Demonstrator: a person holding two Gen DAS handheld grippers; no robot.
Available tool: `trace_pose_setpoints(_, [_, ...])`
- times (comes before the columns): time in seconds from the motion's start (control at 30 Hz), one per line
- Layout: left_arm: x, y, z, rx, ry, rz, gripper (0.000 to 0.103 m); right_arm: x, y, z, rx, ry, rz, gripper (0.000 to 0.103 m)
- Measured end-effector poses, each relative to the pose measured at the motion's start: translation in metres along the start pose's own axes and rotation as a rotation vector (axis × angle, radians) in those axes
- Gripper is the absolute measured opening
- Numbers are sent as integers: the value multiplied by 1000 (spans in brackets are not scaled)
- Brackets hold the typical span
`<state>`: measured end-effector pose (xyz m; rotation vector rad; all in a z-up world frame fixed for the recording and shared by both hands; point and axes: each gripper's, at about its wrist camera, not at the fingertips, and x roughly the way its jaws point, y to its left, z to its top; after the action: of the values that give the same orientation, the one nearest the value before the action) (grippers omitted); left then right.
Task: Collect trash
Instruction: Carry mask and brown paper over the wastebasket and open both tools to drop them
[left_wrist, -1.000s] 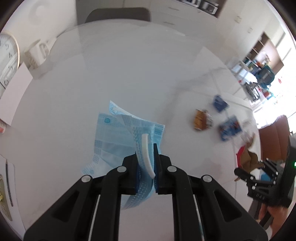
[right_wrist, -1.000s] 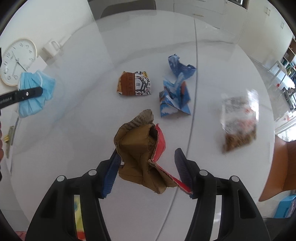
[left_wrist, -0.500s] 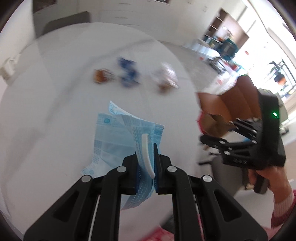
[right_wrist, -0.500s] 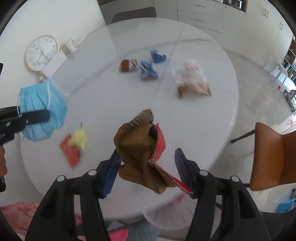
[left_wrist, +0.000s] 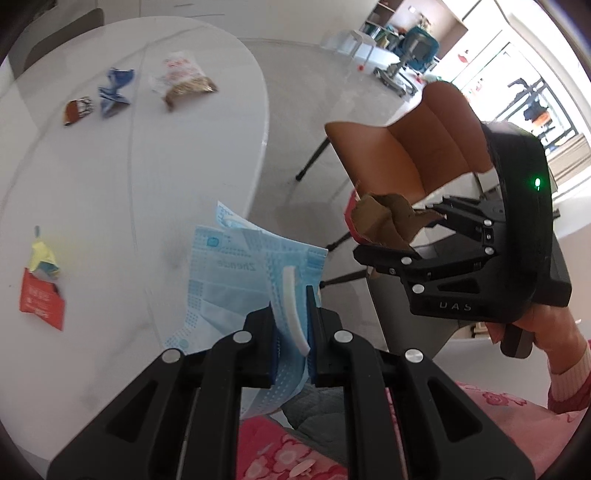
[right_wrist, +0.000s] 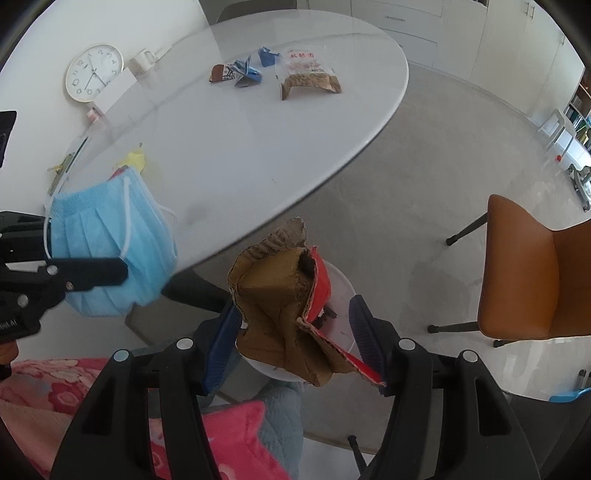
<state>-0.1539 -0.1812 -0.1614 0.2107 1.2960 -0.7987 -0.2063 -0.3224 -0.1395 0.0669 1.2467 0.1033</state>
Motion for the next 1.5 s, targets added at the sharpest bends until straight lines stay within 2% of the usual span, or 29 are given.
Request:
trace_pose_setpoints(0.5, [23, -12, -3, 65, 69, 79, 11, 11, -8, -5, 14, 5, 21, 61])
trace_pose_setpoints(0.73, [39, -20, -2, 99, 114, 77, 13, 14, -10, -9, 25, 7, 22, 61])
trace_pose_setpoints(0.77, [40, -21, -2, 99, 121, 79, 16, 14, -11, -9, 26, 9, 22, 61])
trace_pose_setpoints(0.8, [41, -22, -2, 99, 124, 83, 28, 15, -12, -10, 26, 11, 22, 61])
trace_pose_setpoints(0.87, [41, -24, -2, 101, 111, 93, 56, 15, -14, -10, 27, 13, 21, 61])
trace_pose_setpoints(0.97, [36, -30, -2, 122, 85, 96, 68, 15, -15, -12, 28, 14, 19, 61])
trace_pose_setpoints(1.23, [39, -33, -1, 126, 89, 112, 73, 16, -18, -12, 35, 14, 17, 61])
trace_pose_setpoints(1.5, [30, -24, -2, 87, 66, 140, 79, 19, -18, -12, 30, 23, 25, 62])
